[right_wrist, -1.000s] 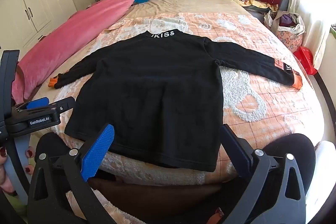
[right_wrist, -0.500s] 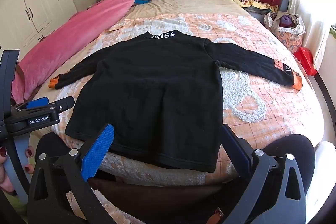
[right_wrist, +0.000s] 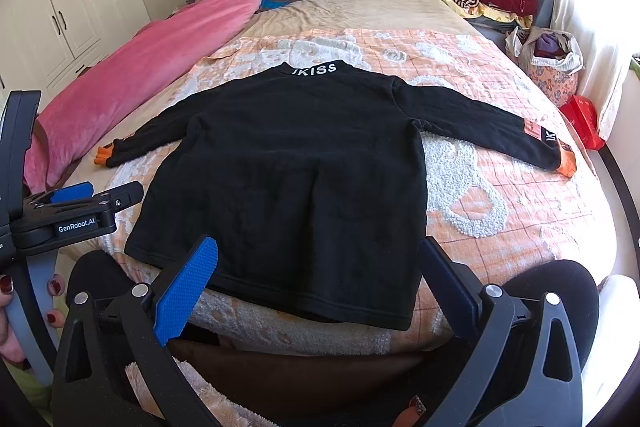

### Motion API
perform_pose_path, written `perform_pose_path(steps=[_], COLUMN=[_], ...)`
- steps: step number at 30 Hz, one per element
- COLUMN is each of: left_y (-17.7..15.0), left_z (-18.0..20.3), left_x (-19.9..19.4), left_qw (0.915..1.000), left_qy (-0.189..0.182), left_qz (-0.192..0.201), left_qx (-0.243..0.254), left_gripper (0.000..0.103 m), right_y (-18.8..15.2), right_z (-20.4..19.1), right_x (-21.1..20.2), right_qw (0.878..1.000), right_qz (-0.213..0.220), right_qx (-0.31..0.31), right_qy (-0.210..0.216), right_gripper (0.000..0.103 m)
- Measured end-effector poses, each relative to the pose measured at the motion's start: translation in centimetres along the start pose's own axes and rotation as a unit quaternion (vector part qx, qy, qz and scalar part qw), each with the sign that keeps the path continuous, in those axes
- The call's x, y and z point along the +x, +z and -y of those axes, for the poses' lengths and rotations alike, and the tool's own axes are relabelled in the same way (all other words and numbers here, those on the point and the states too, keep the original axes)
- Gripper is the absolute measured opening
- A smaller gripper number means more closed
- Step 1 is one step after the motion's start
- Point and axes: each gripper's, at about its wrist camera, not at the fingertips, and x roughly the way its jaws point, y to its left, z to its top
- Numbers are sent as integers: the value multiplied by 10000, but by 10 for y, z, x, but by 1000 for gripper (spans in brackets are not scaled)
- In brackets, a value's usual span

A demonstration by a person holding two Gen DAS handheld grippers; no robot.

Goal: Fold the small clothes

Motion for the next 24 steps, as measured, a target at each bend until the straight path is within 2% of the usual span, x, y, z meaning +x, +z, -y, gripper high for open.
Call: perform_pose_path(steps=[24], left_y=[0], left_z=[-1], left_x=[-1], left_qw=[10000], left_qy=[22], left_qz=[41], left_qx=[14], left_gripper=[94], right_y=[0], right_z=[-1], right_x=[0], right_qw=[10000], right_qz=[26], right_qx=[-12], right_qy=[-21], right_gripper=[99])
